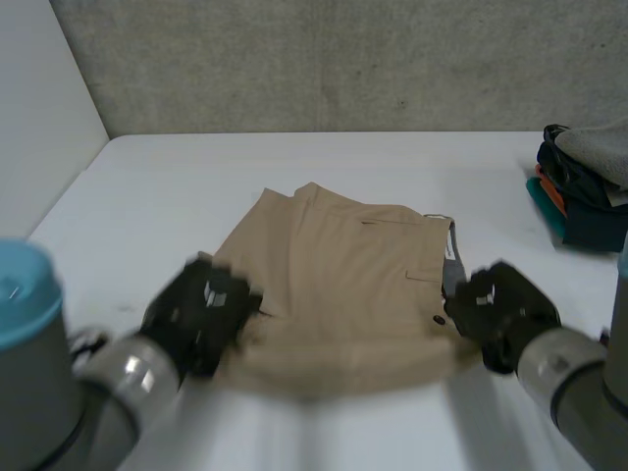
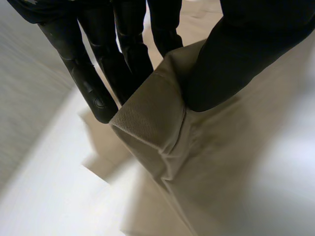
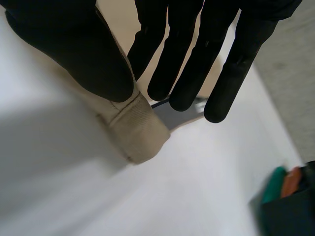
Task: Fold the laundry.
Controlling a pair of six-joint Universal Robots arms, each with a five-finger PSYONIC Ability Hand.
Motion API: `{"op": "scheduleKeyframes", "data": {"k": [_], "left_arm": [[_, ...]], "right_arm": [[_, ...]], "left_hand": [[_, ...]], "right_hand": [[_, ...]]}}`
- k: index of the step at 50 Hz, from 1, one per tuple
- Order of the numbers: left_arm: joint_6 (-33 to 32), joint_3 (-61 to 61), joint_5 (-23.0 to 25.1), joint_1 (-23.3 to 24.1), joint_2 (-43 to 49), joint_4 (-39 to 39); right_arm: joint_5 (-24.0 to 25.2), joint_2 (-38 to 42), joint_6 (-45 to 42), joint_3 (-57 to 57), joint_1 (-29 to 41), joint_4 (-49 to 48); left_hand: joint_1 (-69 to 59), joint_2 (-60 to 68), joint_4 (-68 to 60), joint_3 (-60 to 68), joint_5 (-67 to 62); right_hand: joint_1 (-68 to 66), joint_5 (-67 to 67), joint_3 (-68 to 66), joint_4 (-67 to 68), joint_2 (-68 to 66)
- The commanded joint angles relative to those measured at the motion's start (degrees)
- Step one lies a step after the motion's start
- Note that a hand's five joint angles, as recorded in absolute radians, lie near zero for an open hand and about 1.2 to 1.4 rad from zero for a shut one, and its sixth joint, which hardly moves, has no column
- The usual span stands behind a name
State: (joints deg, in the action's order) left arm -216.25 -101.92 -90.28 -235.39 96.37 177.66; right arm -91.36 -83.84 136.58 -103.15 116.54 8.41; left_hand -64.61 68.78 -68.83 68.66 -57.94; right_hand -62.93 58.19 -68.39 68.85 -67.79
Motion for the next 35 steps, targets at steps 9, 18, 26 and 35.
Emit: {"op": "scheduleKeyframes", "data": {"k": [9, 18, 26, 35], "left_arm": [[-8.4, 40.6, 8.8, -7.7, 38.5, 22.5], [-8.4, 63.1, 8.5, -9.5, 56.5, 25.8], [-7.4, 71.3, 6.8, -8.5, 64.0, 26.5], [0.7, 53.3, 5.3, -6.8, 51.9, 26.6]], "right_arm": [[-5.7, 25.6, 6.2, 26.3, 0.5, -17.7], [-5.0, 43.4, 5.0, 42.7, 0.4, -36.1], [-2.2, 51.8, 4.0, 50.0, 0.4, -39.9], [-2.2, 37.7, 14.3, 38.6, -1.7, -18.5]], "left_hand": [[-15.4, 11.2, -11.2, 11.3, -12.1], [-15.4, 11.2, -11.2, 11.3, -12.1], [52.6, -56.8, 56.8, -56.7, 55.9], [54.6, -58.8, 58.8, -58.7, 57.9]], "right_hand": [[-17.1, 11.8, -11.6, 11.2, -12.2], [-17.1, 11.8, -11.6, 11.2, -12.2], [52.9, -58.2, 58.4, -58.8, 57.8], [52.9, -58.2, 58.4, -58.8, 57.8]]}}
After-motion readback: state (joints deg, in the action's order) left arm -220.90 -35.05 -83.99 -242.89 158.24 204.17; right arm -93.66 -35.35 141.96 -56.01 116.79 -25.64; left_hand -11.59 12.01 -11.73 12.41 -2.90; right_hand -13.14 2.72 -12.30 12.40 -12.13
